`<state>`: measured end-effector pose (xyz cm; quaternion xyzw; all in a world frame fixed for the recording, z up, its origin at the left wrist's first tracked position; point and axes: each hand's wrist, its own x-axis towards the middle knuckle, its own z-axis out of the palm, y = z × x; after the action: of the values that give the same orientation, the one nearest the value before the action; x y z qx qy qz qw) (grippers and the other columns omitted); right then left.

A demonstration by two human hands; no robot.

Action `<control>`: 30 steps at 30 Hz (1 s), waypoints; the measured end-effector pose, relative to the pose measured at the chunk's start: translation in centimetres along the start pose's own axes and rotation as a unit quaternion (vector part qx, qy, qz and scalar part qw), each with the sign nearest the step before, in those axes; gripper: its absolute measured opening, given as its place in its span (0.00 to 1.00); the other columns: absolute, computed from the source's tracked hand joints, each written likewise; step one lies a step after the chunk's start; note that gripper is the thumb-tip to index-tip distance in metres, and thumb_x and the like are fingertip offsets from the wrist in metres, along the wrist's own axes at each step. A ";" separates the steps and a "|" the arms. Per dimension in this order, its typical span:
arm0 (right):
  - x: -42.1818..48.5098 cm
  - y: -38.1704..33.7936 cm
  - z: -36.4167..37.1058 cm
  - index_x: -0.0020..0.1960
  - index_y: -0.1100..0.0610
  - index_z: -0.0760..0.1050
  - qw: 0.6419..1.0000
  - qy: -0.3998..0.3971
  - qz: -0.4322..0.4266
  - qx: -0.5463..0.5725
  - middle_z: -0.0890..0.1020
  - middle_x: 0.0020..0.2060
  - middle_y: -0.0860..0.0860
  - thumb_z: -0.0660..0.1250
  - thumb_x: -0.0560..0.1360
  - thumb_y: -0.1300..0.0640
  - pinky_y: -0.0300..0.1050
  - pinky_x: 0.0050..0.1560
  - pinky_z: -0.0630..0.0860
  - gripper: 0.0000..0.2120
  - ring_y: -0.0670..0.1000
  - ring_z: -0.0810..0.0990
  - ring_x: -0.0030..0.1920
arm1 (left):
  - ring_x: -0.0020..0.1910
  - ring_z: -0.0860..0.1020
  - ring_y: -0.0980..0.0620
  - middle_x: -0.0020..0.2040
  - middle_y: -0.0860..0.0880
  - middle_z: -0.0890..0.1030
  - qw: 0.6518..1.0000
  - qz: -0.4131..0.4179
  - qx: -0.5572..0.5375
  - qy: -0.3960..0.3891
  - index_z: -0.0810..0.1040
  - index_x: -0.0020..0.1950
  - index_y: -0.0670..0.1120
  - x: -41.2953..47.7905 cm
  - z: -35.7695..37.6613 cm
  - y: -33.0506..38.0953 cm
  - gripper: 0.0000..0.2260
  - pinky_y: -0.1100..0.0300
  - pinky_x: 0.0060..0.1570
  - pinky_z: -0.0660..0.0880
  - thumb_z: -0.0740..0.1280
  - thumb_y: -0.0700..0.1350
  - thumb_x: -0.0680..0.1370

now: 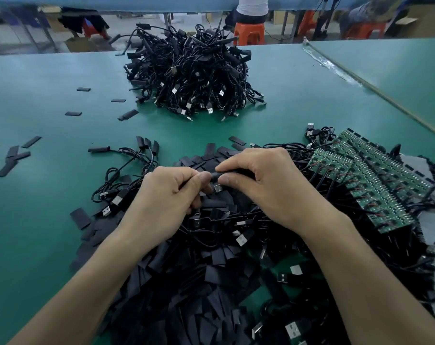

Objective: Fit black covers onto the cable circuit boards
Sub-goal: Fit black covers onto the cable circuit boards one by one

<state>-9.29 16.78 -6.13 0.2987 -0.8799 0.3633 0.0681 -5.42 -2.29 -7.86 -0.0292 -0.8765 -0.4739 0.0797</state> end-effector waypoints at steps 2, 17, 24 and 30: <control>0.0 0.0 0.0 0.56 0.52 0.84 1.000 0.012 0.001 0.000 0.84 0.46 0.47 0.71 0.77 0.53 0.39 0.54 0.74 0.09 0.45 0.79 0.49 | 0.28 0.77 0.51 0.30 0.53 0.81 1.000 0.017 0.020 0.000 0.83 0.40 0.53 -0.1 -0.1 0.1 0.10 0.53 0.31 0.77 0.66 0.51 0.80; 0.0 -0.1 -0.1 0.48 0.51 0.86 0.997 0.053 0.008 0.062 0.85 0.40 0.40 0.78 0.69 0.53 0.34 0.47 0.77 0.08 0.39 0.82 0.43 | 0.30 0.80 0.59 0.34 0.49 0.85 0.991 -0.043 -0.123 -0.021 0.84 0.45 0.49 -0.3 0.0 0.8 0.03 0.68 0.32 0.75 0.70 0.44 0.77; -0.1 -0.3 -0.2 0.51 0.53 0.85 0.998 0.046 -0.025 0.042 0.85 0.42 0.44 0.79 0.69 0.53 0.34 0.48 0.75 0.11 0.41 0.81 0.44 | 0.34 0.83 0.58 0.38 0.47 0.87 0.982 -0.076 -0.164 -0.048 0.84 0.45 0.49 -0.3 -0.7 0.9 0.04 0.69 0.34 0.77 0.71 0.41 0.77; -0.1 0.0 -0.1 0.49 0.52 0.86 0.996 0.050 -0.012 0.072 0.85 0.40 0.42 0.79 0.69 0.53 0.33 0.46 0.75 0.09 0.41 0.82 0.44 | 0.32 0.81 0.57 0.39 0.45 0.86 0.971 -0.111 -0.203 -0.063 0.85 0.44 0.46 -0.1 -1.0 1.2 0.05 0.69 0.34 0.77 0.70 0.40 0.77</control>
<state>-9.18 16.88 -6.11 0.2947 -0.8431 0.4397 0.0947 -5.03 -2.43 -6.35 0.0229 -0.7632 -0.6448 -0.0359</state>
